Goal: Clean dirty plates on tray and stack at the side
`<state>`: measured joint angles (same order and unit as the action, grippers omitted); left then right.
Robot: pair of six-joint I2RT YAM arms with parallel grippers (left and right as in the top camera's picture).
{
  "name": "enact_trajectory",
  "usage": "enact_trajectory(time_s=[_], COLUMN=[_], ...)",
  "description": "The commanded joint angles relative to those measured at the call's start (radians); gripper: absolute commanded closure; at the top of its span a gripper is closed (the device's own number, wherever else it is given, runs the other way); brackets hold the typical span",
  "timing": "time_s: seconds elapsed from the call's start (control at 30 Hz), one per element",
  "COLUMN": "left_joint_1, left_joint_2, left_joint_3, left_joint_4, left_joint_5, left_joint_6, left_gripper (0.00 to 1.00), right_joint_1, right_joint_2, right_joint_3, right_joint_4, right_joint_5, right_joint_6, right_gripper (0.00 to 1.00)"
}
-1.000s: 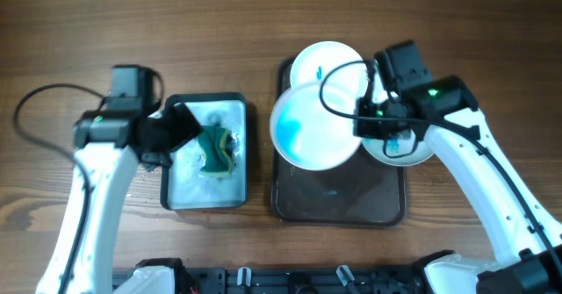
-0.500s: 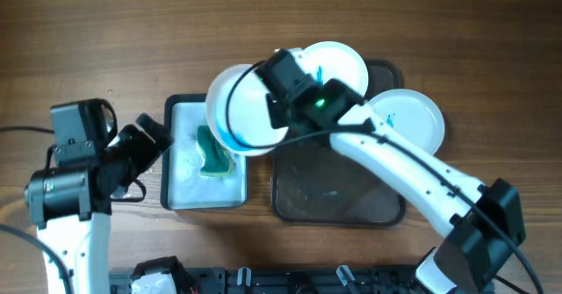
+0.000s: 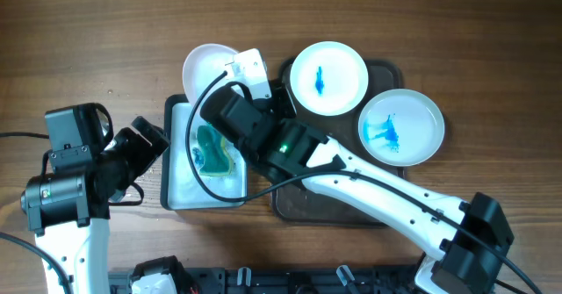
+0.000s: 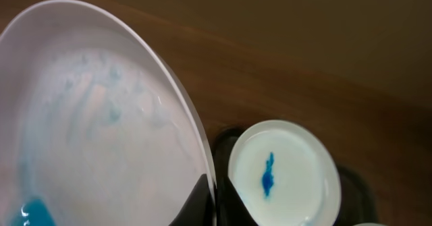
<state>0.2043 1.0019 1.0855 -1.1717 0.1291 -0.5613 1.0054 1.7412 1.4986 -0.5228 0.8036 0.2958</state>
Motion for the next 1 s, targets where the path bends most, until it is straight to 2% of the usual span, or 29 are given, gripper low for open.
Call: enact_trajectory(time_s=[0.0, 0.1, 0.27, 0.4, 0.97], left_joint_1=[0.007, 0.007, 0.007, 0.007, 0.007], left_joint_2=[-0.005, -0.005, -0.005, -0.005, -0.005], left_joint_3=[0.003, 0.003, 0.003, 0.003, 0.003], left_joint_4=[0.0, 0.0, 0.0, 0.0, 0.0], left_joint_5=[0.008, 0.008, 0.008, 0.008, 0.008], left_joint_6=[0.008, 0.008, 0.008, 0.008, 0.008], left_gripper=[0.0, 0.0, 0.0, 0.0, 0.0], right_joint_1=[0.021, 0.033, 0.068, 0.078, 0.193], right_joint_2=[-0.017, -0.017, -0.017, -0.017, -0.015], right_joint_3=[0.019, 0.019, 0.019, 0.018, 0.018], right_joint_4=[0.041, 0.071, 0.121, 0.139, 0.295], right_joint_5=[0.092, 0.096, 0.153, 0.177, 0.435], right_joint_6=[-0.127, -0.21, -0.441, -0.547, -0.558], right_gripper=[0.96, 0.96, 0.96, 0.96, 0.96])
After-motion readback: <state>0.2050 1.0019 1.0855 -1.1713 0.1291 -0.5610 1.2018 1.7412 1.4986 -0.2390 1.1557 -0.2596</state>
